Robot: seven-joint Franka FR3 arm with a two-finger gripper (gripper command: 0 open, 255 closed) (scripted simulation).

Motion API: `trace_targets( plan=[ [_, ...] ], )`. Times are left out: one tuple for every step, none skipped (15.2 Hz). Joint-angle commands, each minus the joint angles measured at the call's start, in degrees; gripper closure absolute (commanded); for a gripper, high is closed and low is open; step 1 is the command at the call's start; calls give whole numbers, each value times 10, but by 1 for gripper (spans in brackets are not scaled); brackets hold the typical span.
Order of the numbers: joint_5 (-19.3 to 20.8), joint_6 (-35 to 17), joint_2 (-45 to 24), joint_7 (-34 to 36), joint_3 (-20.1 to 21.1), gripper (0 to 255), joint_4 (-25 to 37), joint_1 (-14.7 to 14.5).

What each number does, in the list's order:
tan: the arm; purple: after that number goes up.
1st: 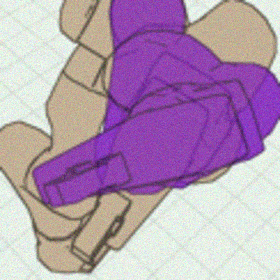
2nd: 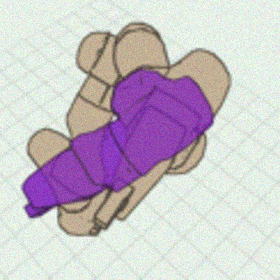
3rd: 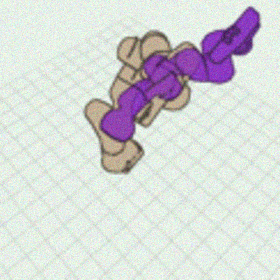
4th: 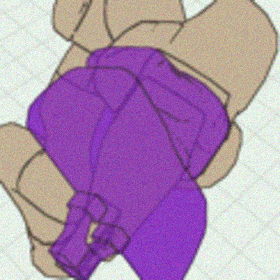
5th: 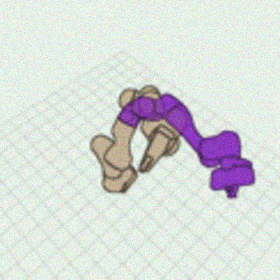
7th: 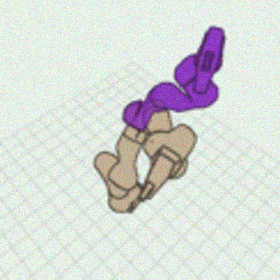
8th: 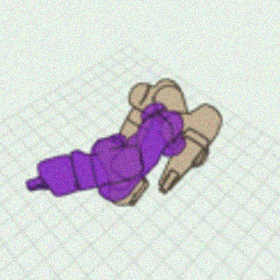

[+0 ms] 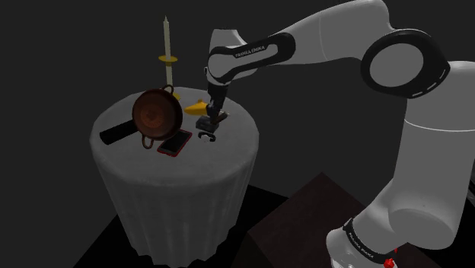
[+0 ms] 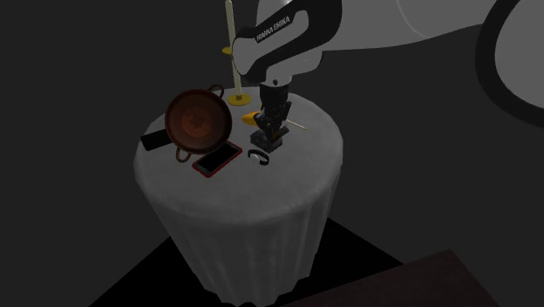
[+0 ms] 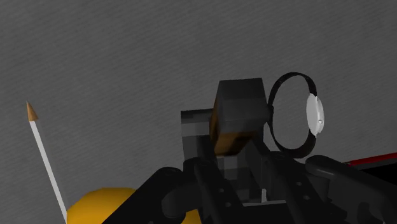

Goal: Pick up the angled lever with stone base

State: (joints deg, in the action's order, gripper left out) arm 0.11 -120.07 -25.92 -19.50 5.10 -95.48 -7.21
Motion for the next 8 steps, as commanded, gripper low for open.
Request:
trace_targets(
  plan=[
    [0,11,6,0,0,255,6,0],
    [-1,18,9,0,0,255,9,0],
    [-1,24,12,0,1,255,13,0],
    [-1,31,14,0,1,255,17,0],
    [-1,37,17,0,1,255,20,0],
    [-1,44,20,0,1,255,24,0],
    [-2,50,22,0,1,255,28,1],
    [-2,57,25,0,1,255,33,1]
  ],
)
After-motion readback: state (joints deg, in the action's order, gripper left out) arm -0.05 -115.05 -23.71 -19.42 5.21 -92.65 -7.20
